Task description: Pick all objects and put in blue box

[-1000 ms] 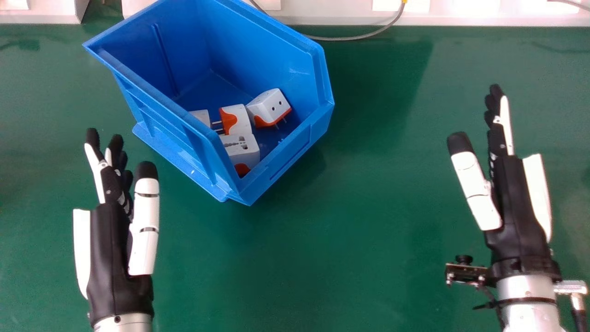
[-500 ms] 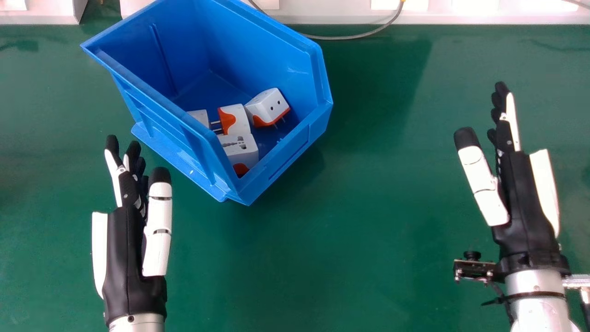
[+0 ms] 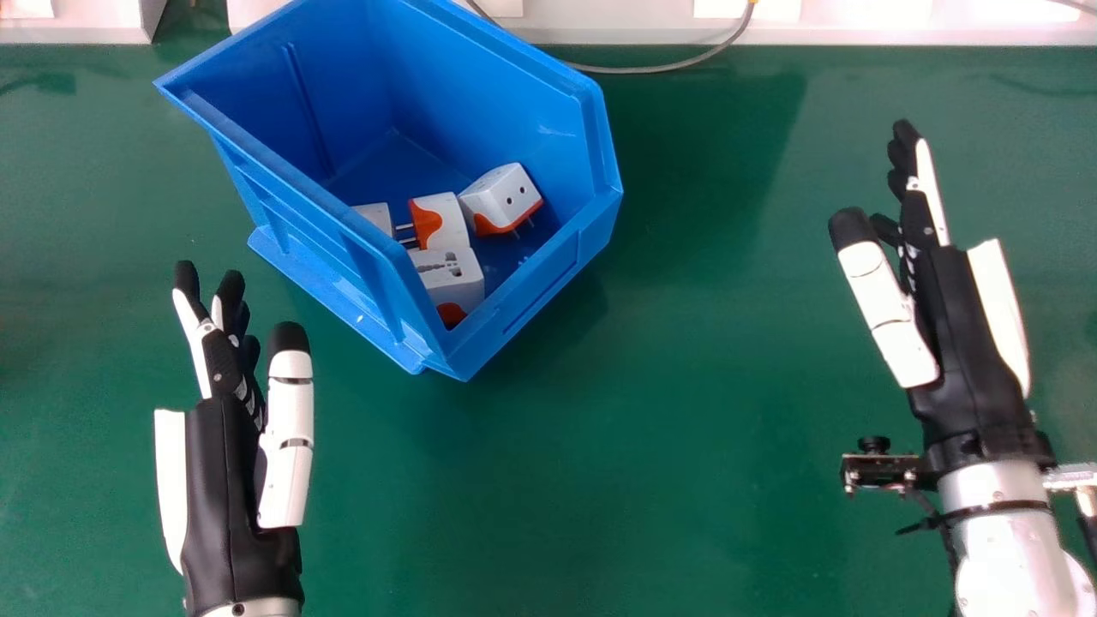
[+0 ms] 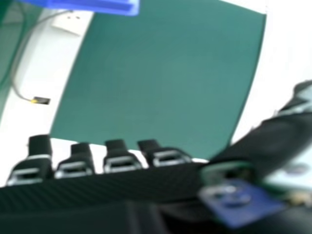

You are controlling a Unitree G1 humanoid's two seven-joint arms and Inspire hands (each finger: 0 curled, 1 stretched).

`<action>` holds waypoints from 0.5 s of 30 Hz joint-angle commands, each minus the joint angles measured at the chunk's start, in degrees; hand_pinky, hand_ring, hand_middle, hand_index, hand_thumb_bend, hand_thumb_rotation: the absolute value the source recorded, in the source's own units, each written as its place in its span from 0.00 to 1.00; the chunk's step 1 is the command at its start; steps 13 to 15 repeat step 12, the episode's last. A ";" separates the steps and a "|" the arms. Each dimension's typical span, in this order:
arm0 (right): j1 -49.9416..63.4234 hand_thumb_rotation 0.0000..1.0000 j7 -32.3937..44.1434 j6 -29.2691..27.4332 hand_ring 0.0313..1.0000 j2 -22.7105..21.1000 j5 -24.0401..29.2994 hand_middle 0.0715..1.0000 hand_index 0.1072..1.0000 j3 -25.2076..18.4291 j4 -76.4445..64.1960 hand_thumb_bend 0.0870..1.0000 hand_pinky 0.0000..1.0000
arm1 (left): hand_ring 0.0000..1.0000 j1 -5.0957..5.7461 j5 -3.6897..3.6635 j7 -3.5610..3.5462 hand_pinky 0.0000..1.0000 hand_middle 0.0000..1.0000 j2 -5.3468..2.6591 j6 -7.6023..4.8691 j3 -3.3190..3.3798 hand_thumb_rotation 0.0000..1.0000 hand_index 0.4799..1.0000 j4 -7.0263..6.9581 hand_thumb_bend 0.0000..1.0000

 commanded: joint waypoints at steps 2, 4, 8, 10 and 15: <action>-1.20 1.00 -1.83 -1.81 0.99 0.32 -0.03 1.00 0.98 -0.70 1.20 0.29 0.92 | 1.00 -1.48 0.78 -0.48 1.00 0.99 1.96 0.02 0.87 0.89 0.97 -1.25 0.38; -1.06 1.00 -2.56 -1.24 0.99 0.96 -0.30 1.00 0.98 -0.43 1.16 0.29 0.92 | 1.00 -2.07 0.24 -0.91 1.00 0.98 2.98 -0.35 1.55 0.88 0.97 -0.55 0.40; -0.11 1.00 -3.74 -0.66 0.99 2.10 -1.15 1.00 0.98 0.41 -0.04 0.28 0.92 | 1.00 -2.60 -1.23 -1.40 1.00 0.98 2.98 -0.85 1.74 0.87 0.97 0.60 0.40; 0.40 1.00 -3.66 -0.48 0.99 2.09 -1.47 1.00 0.98 0.61 -0.53 0.28 0.92 | 1.00 -2.48 -2.20 -1.86 1.00 0.98 2.48 -0.22 1.12 0.87 0.98 0.45 0.39; 0.95 1.00 -2.86 0.33 0.98 1.83 -1.49 1.00 0.98 0.76 -1.71 0.31 0.91 | 1.00 -2.40 -2.04 -1.85 1.00 0.99 2.19 0.06 0.70 0.88 0.98 0.01 0.38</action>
